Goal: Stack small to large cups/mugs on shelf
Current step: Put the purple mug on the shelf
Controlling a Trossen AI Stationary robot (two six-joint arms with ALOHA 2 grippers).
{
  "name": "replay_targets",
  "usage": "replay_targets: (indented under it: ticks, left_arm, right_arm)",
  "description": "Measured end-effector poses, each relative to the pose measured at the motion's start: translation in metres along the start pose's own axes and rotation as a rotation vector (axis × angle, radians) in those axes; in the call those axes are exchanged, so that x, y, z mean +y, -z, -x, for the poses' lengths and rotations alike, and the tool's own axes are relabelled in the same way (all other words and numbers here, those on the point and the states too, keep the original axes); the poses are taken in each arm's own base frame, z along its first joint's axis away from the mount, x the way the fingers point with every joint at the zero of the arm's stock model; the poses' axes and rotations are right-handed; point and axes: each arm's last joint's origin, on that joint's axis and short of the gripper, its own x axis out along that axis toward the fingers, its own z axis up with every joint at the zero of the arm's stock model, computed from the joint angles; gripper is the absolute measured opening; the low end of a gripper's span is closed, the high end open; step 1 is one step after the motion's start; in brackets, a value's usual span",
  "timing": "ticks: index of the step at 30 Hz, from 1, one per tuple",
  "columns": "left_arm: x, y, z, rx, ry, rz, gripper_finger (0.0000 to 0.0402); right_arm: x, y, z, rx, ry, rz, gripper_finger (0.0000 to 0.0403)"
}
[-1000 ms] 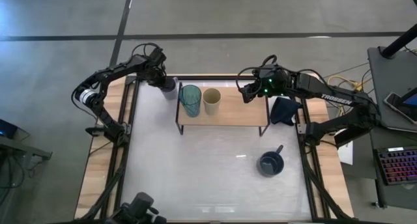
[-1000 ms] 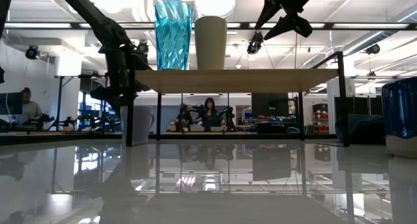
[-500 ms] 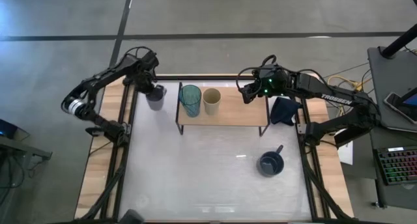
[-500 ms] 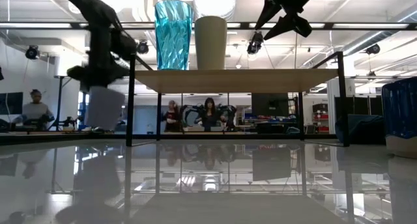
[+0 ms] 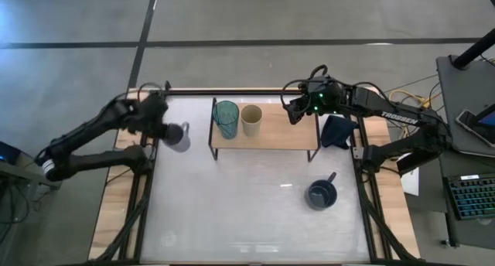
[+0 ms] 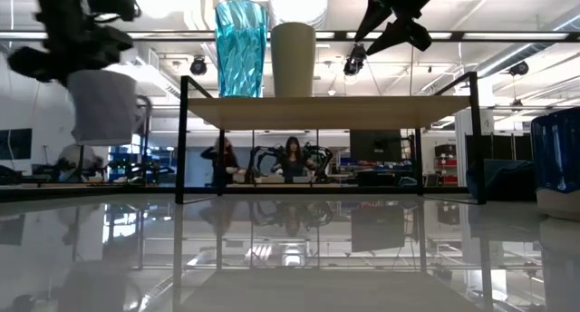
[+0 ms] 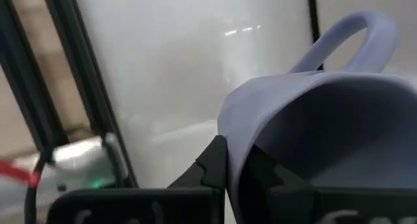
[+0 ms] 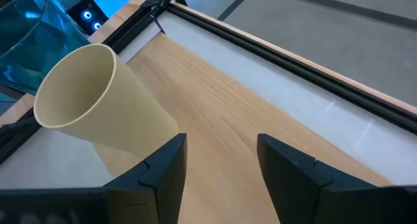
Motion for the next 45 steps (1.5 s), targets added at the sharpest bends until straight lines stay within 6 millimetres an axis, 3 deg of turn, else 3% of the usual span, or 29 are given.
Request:
replay_targets:
  ticks: [6,11,16,24,29,37,45]
  left_arm:
    - [-0.005,0.027,-0.004,0.079,0.047,-0.121,0.0001]
    - [-0.029,0.043,-0.009,0.139,0.097,-0.376,0.0]
    - [-0.054,0.065,-0.023,0.195,0.015,-0.593,0.0]
    - [-0.101,0.113,-0.034,0.096,0.096,-0.774,0.0]
    - [-0.117,0.139,-0.047,0.14,0.044,-0.876,0.0]
    - [-0.158,0.158,-0.059,0.114,0.148,-0.972,0.0]
    - [-0.179,0.168,-0.068,0.155,0.171,-0.983,0.0]
  right_arm:
    - [-0.003,-0.001,0.0,0.006,-0.003,0.004,0.018]
    - [-0.004,-0.002,-0.001,0.027,-0.033,0.004,0.0177]
    - [-0.004,-0.002,0.0,0.027,-0.033,0.004,0.017]
    - [-0.004,-0.002,0.0,0.026,-0.033,0.004,0.0161]
    - [-0.004,-0.002,0.0,0.026,-0.033,0.004,0.016]
    - [-0.004,-0.001,0.0,0.044,-0.054,0.004,0.0153]
    - [-0.006,0.004,0.003,0.095,-0.051,0.022,0.015]
